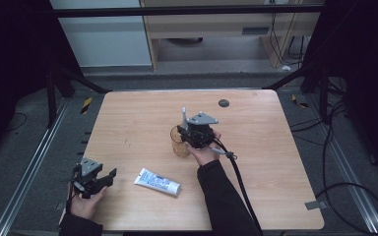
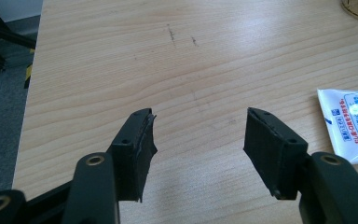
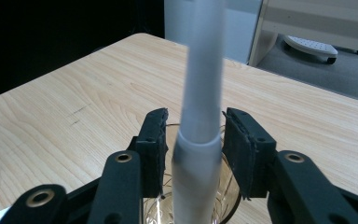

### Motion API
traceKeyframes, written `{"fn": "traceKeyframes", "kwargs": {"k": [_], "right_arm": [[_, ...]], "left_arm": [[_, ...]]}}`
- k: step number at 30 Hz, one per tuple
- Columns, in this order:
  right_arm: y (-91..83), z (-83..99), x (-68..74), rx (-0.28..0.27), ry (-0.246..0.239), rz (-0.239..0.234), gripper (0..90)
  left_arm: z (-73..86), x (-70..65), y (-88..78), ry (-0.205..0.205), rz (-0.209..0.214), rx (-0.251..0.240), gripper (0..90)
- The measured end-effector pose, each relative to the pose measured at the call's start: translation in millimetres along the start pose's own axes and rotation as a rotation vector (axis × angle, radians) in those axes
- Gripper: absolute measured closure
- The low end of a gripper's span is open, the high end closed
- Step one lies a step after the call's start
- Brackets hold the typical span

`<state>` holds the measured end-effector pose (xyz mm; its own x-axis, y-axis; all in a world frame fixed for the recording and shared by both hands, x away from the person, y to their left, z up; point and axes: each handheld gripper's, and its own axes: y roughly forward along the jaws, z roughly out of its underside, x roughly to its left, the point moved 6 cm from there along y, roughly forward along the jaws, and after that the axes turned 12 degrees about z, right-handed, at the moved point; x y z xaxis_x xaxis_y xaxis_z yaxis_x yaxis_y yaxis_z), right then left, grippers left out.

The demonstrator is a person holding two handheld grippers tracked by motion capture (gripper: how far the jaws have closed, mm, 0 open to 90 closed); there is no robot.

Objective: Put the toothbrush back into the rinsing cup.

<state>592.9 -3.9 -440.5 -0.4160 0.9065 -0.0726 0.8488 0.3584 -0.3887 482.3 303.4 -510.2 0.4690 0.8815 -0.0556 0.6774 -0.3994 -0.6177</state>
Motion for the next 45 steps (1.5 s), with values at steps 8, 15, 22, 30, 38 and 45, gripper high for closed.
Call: {"fn": "traceKeyframes", "kwargs": {"k": [8, 15, 22, 30, 38, 45], "right_arm": [[-3.4, -2.5, -0.1, -0.013, 0.003, 0.002, 47.7], [-7.3, -2.8, 0.4, -0.021, -0.003, 0.012, 34.7], [-11.0, -0.5, -3.1, -0.022, 0.012, 0.008, 28.0], [-24.8, 2.5, -6.1, 0.003, 0.003, -0.022, 24.3], [-48.8, 8.8, -12.4, 0.038, -0.033, -0.042, 21.4], [-68.4, 15.7, -29.6, 0.048, -0.042, -0.028, 20.0]], "left_arm": [[0.0, -0.1, 0.0, -0.001, 0.001, 0.0, 41.7], [-0.2, -0.4, -0.1, 0.0, 0.002, -0.003, 41.6], [-0.4, -0.5, -0.5, 0.001, 0.001, -0.005, 41.6], [-0.9, -0.8, -1.2, 0.002, 0.002, -0.009, 41.6], [-1.4, -1.4, -1.6, -0.002, 0.003, -0.014, 41.7], [-1.5, -2.1, -1.9, -0.006, 0.004, -0.014, 42.1]]}}
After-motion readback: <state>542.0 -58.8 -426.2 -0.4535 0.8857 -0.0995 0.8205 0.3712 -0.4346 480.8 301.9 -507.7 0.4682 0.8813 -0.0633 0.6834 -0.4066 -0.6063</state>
